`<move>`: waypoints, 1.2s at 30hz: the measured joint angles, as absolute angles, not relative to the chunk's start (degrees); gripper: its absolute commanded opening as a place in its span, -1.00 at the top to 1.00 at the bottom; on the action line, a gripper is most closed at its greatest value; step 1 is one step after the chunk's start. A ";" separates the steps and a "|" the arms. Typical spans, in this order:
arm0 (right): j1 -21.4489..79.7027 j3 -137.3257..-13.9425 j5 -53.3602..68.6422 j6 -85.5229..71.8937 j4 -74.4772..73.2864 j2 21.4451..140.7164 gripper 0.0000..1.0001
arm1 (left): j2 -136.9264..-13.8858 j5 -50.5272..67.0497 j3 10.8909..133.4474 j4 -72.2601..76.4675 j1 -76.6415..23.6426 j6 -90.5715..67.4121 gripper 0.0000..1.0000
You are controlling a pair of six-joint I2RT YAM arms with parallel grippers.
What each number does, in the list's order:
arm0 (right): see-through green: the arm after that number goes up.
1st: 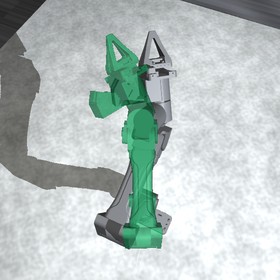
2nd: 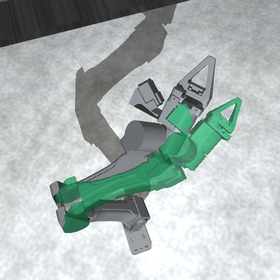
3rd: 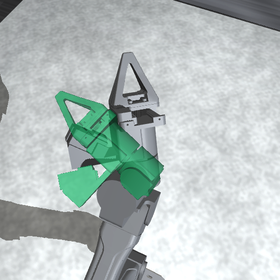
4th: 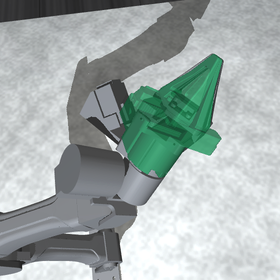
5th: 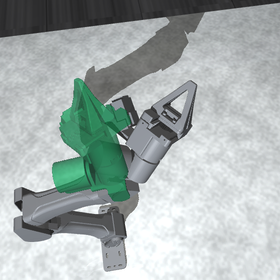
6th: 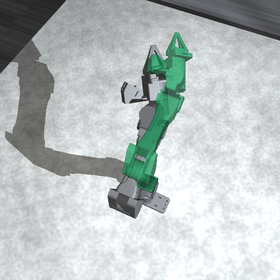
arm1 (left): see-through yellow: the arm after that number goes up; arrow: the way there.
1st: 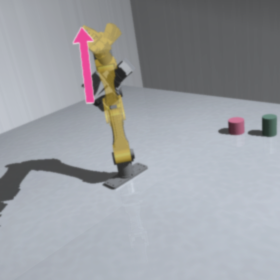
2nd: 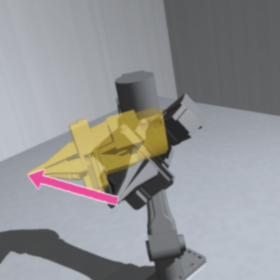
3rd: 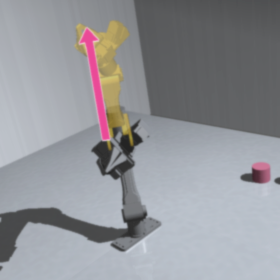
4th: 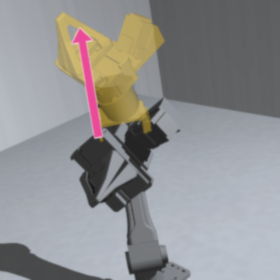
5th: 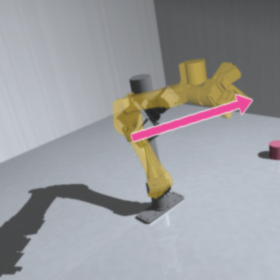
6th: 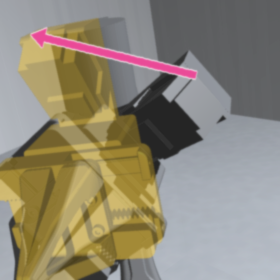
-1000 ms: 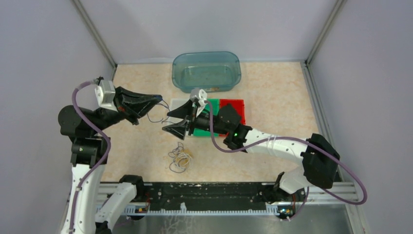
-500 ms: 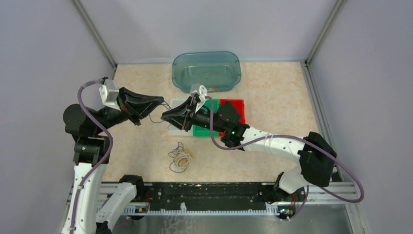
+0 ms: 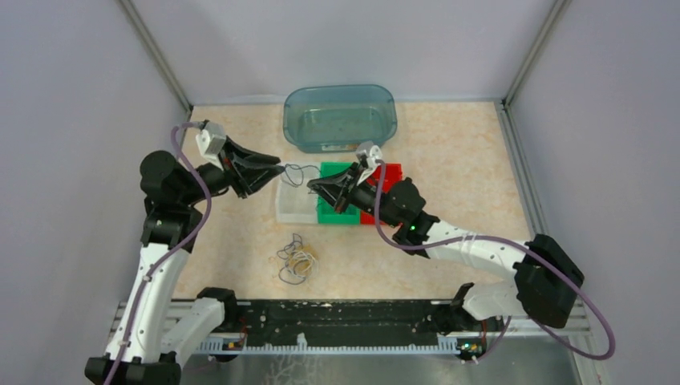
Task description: Untangle the cables
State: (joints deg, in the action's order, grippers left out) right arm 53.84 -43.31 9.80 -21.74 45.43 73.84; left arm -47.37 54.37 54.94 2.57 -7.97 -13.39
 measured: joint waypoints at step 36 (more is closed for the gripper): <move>46.11 -45.43 -9.32 -28.45 28.73 82.43 1.00 | -51.29 34.04 63.13 -24.38 -11.86 8.67 -0.99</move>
State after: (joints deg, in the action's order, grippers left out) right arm 46.11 -45.43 -9.32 -28.45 28.73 82.43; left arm -51.29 34.04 63.13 -24.38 -11.86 8.67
